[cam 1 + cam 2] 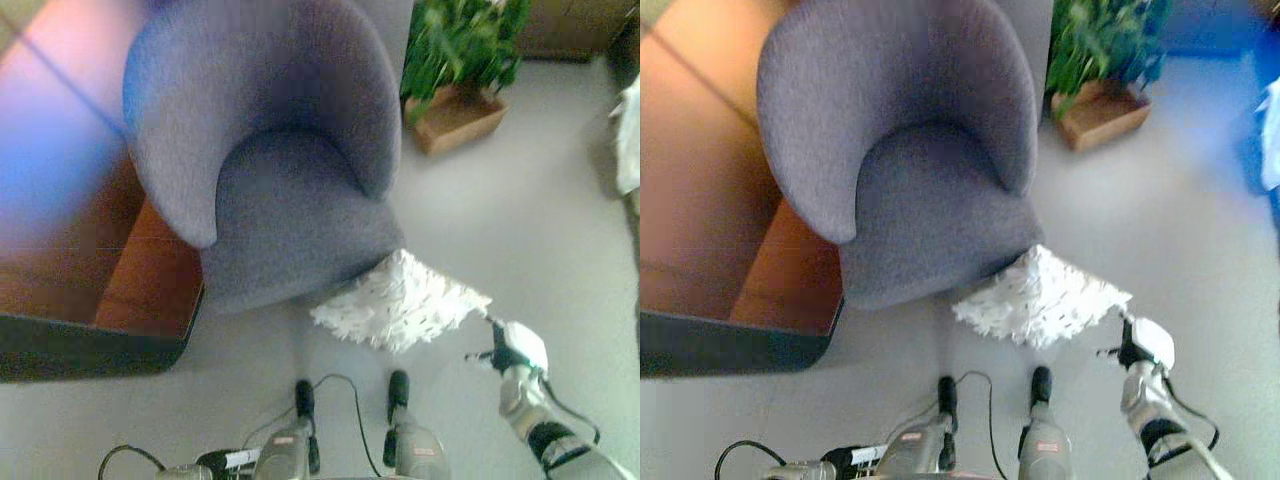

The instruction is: Pick up the pillow and put it on the sofa.

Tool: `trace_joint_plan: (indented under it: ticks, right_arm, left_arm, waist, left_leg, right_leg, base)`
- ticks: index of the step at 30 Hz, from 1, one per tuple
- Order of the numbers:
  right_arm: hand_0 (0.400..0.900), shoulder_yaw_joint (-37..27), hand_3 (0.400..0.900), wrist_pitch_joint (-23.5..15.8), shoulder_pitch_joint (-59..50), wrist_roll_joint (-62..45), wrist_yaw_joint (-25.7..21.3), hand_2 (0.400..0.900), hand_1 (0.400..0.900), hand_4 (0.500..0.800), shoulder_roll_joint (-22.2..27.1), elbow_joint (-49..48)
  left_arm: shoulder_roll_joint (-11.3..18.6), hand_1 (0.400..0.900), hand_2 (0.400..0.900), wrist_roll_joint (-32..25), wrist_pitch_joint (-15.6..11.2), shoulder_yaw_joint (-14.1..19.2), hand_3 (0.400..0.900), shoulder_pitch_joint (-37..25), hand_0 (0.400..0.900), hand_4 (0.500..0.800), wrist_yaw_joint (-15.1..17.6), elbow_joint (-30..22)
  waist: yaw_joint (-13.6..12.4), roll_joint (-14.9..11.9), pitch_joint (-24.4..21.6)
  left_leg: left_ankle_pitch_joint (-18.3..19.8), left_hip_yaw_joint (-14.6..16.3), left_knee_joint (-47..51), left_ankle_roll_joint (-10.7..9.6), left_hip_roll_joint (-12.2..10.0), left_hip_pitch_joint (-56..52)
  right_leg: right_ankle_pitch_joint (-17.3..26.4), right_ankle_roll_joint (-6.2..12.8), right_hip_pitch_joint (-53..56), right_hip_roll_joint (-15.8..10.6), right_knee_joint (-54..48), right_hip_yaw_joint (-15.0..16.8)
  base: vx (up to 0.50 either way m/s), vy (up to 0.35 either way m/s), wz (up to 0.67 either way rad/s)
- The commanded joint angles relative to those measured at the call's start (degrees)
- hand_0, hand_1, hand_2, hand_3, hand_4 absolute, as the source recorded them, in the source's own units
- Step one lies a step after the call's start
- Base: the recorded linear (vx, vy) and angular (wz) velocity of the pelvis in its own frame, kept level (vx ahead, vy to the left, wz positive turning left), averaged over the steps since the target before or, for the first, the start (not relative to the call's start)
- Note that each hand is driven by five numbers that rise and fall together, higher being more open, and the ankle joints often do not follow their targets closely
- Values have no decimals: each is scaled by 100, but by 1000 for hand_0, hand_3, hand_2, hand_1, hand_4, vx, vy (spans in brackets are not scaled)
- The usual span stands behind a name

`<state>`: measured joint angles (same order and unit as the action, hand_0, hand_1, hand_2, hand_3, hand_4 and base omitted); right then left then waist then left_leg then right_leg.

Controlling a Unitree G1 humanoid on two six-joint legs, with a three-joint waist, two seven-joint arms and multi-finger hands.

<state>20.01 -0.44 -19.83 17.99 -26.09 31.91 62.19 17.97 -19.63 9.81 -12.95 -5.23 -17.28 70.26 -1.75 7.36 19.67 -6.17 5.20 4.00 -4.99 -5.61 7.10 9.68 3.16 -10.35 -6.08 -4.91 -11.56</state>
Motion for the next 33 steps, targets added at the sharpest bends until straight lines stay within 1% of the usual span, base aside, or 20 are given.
trace_joint_plan:
  ticks: [1,3,4,8,14,16,18,21,24,26,29,33]
  right_arm:
    - [900,191,900,-165,-786,-289,42,900,900,800,532,-274]
    - [900,211,900,-229,-926,-352,137,900,900,800,701,-307]
    - [900,221,900,-303,-1111,-411,324,900,900,800,925,-334]
    - [900,243,900,-360,-1443,-483,500,900,900,800,1248,-330]
    - [900,284,900,-360,-1985,-356,657,900,900,800,1734,-469]
    - [900,309,900,-358,-2102,-344,690,900,900,800,1870,-577]
    - [900,376,900,-274,-2277,-314,777,900,900,800,2019,-822]
    - [900,442,900,-209,-2474,-369,814,900,900,800,2139,-1024]
    - [900,522,900,-276,-2710,-371,834,900,900,800,2185,-1079]
    - [900,603,900,-252,-2887,-343,855,900,900,800,2211,-1144]
    - [900,744,900,-198,-3190,-299,947,900,900,800,2263,-1243]
    - [900,891,900,-258,-3513,-354,1111,900,900,800,2347,-1406]
  left_arm:
    - [172,900,900,-484,-205,-336,900,-98,900,800,-343,108]
    - [213,900,900,-637,-287,-312,900,-83,900,800,-385,46]
    - [254,900,900,-811,-345,-266,900,-86,900,800,-460,-20]
    - [267,900,900,-977,-398,-213,900,-86,900,800,-526,-125]
    - [243,900,900,-1234,-492,-254,900,-83,900,800,-646,-279]
    - [250,900,900,-1328,-557,-253,900,-46,900,800,-683,-323]
    - [259,900,900,-1475,-577,-247,900,0,900,800,-673,-417]
    - [294,900,900,-1615,-568,-242,900,49,900,800,-680,-529]
    - [301,900,900,-1710,-591,-222,900,106,900,800,-734,-583]
    - [294,900,900,-1778,-569,-227,900,133,900,800,-742,-658]
    - [267,900,900,-1869,-570,-237,900,209,900,800,-768,-738]
    - [246,900,900,-1954,-562,-247,900,312,900,800,-791,-853]
  waist:
    - [-81,-252,429]
    - [-105,-203,524]
    - [-132,-141,628]
    - [-192,-24,789]
    - [-239,122,1011]
    - [-256,155,1012]
    - [-280,194,1013]
    - [-331,237,1013]
    - [-394,289,1013]
    - [-432,346,1013]
    - [-486,447,1013]
    - [-545,554,1013]
  left_leg:
    - [123,-263,6,200,423,359]
    - [98,-288,-43,193,438,497]
    - [75,-296,-114,188,449,678]
    - [41,-324,-292,169,491,1011]
    - [15,-293,-642,177,589,1537]
    - [19,-265,-787,177,610,1781]
    - [20,-229,-927,174,619,2043]
    - [8,-209,-1049,189,631,2341]
    - [-15,-215,-1130,192,625,2616]
    - [-45,-208,-1153,188,617,2777]
    - [-86,-176,-1178,168,592,2978]
    - [-136,-170,-1200,146,574,3207]
  right_leg:
    - [-819,14,-181,100,787,-219]
    - [-850,-5,-342,95,894,-238]
    - [-877,-12,-555,79,1024,-266]
    - [-958,-29,-907,49,1295,-325]
    - [-1072,-24,-1498,-73,1776,-332]
    - [-1108,-16,-1752,-118,1946,-325]
    - [-1166,-14,-2018,-160,2132,-334]
    - [-1224,-13,-2321,-192,2334,-315]
    - [-1280,-27,-2589,-194,2496,-316]
    - [-1311,-38,-2749,-202,2580,-314]
    - [-1360,-56,-2965,-236,2694,-312]
    - [-1393,-66,-3224,-245,2792,-278]
  base:
    - [-92,-2,10]
    - [-89,6,8]
    - [-86,10,6]
    - [-45,6,7]
    - [-49,32,5]
    - [-35,36,5]
    - [-35,48,4]
    - [-41,31,3]
    - [-21,17,-1]
    - [-30,46,-3]
    - [-22,69,-4]
    - [-16,51,-3]
